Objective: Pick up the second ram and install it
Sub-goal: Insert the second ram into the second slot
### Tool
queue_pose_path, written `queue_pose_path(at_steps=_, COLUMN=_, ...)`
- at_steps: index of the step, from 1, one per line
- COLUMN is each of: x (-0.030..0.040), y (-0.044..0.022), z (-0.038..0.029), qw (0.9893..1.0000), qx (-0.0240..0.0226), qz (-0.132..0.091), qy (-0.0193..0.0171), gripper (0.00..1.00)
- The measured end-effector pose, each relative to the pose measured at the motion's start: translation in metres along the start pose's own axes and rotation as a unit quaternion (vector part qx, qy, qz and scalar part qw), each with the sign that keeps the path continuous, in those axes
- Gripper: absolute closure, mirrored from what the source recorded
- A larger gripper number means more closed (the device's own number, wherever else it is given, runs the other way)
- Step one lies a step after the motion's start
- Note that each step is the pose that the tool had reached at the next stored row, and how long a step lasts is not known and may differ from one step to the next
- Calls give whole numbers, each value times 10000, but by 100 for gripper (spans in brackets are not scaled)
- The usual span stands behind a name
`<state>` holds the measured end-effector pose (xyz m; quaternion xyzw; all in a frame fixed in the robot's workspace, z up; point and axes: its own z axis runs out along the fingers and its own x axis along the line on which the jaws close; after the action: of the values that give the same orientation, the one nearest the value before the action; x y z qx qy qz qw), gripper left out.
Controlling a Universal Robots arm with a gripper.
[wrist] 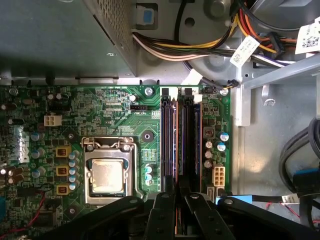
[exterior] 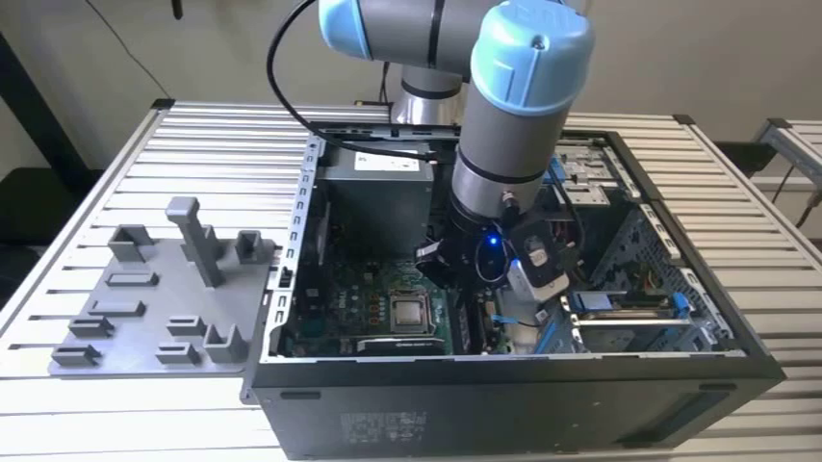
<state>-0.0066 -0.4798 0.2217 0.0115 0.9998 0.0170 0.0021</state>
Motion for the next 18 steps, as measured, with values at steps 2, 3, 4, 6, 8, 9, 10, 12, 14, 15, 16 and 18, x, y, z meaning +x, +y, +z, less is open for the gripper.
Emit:
queue_pose_path(at_steps=2, x=0, y=-1, z=1, qw=10000, qx=-4, qz=0, qy=0, gripper=86)
queue_pose_path(at_steps=3, x=0, y=-2, z=0, qw=10000, qx=-4, qz=4, qy=0, gripper=86)
queue_pose_path(at_steps=4, x=0, y=-3, z=1, qw=10000, qx=-5, qz=11, qy=0, gripper=86)
queue_pose_path(at_steps=6, x=0, y=-4, z=2, qw=10000, qx=-4, qz=22, qy=0, gripper=86)
queue_pose_path(at_steps=8, x=0, y=-3, z=8, qw=10000, qx=-4, qz=26, qy=-1, gripper=86)
queue_pose_path(at_steps=9, x=0, y=-3, z=10, qw=10000, qx=1, qz=27, qy=-1, gripper=86)
queue_pose_path(at_steps=10, x=-1, y=-3, z=10, qw=10000, qx=7, qz=27, qy=0, gripper=86)
queue_pose_path(at_steps=12, x=-1, y=-4, z=15, qw=10000, qx=8, qz=26, qy=-1, gripper=86)
queue_pose_path(at_steps=14, x=0, y=-4, z=21, qw=10000, qx=10, qz=28, qy=-1, gripper=86)
queue_pose_path(at_steps=15, x=0, y=-4, z=23, qw=10000, qx=11, qz=28, qy=-1, gripper=86)
queue_pose_path(at_steps=16, x=0, y=-4, z=27, qw=10000, qx=11, qz=28, qy=-1, gripper=86)
queue_pose_path(at_steps=18, x=0, y=-4, z=34, qw=10000, qx=13, qz=27, qy=-1, gripper=86)
